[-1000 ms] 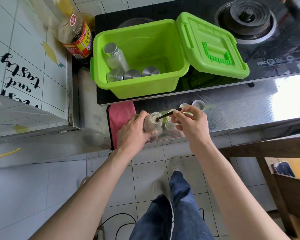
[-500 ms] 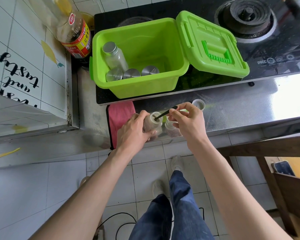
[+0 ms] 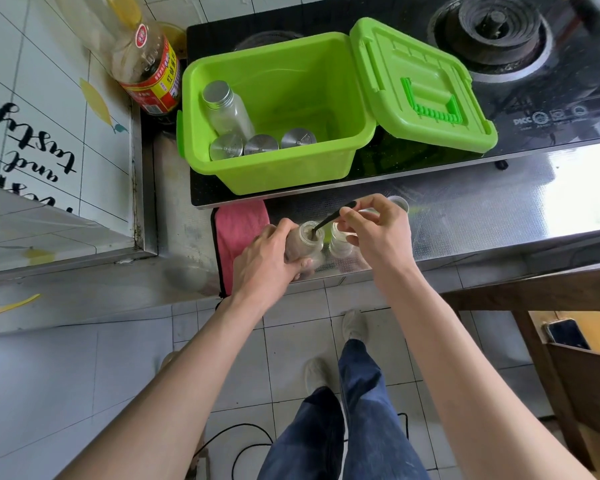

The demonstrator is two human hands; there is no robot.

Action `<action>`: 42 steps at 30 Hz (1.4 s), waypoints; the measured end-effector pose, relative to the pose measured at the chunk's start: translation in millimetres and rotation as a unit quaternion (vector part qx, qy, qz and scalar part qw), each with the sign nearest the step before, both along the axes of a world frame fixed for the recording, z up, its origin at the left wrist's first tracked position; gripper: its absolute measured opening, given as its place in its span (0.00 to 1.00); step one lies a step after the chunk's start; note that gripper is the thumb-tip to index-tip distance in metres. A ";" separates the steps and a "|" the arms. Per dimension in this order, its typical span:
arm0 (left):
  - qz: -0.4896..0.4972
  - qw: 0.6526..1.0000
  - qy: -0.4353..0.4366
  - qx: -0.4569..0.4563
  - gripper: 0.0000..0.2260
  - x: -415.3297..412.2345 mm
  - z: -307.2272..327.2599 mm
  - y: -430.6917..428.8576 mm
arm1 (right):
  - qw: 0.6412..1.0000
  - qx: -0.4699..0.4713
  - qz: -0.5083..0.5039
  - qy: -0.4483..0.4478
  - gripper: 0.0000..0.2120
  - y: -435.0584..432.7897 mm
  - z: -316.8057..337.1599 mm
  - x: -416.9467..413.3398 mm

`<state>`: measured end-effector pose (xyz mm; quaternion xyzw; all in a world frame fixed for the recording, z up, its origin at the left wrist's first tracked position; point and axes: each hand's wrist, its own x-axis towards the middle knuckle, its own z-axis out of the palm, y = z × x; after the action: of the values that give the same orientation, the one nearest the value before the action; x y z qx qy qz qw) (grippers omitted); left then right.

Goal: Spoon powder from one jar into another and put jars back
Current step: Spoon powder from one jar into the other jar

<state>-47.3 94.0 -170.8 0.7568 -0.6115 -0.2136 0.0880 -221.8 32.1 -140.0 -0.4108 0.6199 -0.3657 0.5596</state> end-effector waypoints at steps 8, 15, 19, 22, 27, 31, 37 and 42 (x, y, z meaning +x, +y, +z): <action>0.003 1.000 -0.004 -0.005 0.22 0.4 -2.3 0.6 | 1.000 -0.009 -0.015 -0.002 0.04 1.4 1.6 -12.4; 0.002 1.000 -0.005 -0.004 0.22 -0.1 -3.1 0.0 | 0.999 -0.013 -0.028 -0.009 0.05 3.6 4.1 -18.6; 0.005 1.000 -0.001 -0.002 0.22 0.0 -3.3 0.5 | 0.999 -0.025 -0.035 -0.013 0.05 3.3 5.7 -22.0; 0.002 1.000 -0.001 -0.003 0.22 -0.2 -3.2 0.8 | 0.999 -0.034 -0.033 -0.013 0.06 3.2 7.8 -24.7; 0.007 1.000 0.002 -0.003 0.22 -0.3 -2.7 0.8 | 0.997 -0.051 -0.045 -0.023 0.06 1.5 16.2 -35.6; 0.009 1.000 0.004 0.000 0.22 -0.2 -3.0 1.0 | 0.996 -0.052 -0.073 -0.024 0.06 -3.2 19.0 -52.7; 0.006 1.000 0.004 0.004 0.22 0.0 -2.2 0.1 | 0.996 -0.058 -0.074 -0.001 0.05 -7.2 13.2 -65.5; 0.005 1.000 0.012 0.007 0.21 0.6 -2.1 0.1 | 0.995 -0.063 -0.063 0.041 0.05 -7.3 7.0 -63.0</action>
<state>-46.8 94.1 -172.9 0.7582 -0.6047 -0.2264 0.0907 -284.7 24.7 -133.0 -0.4204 0.6425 -0.4215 0.4825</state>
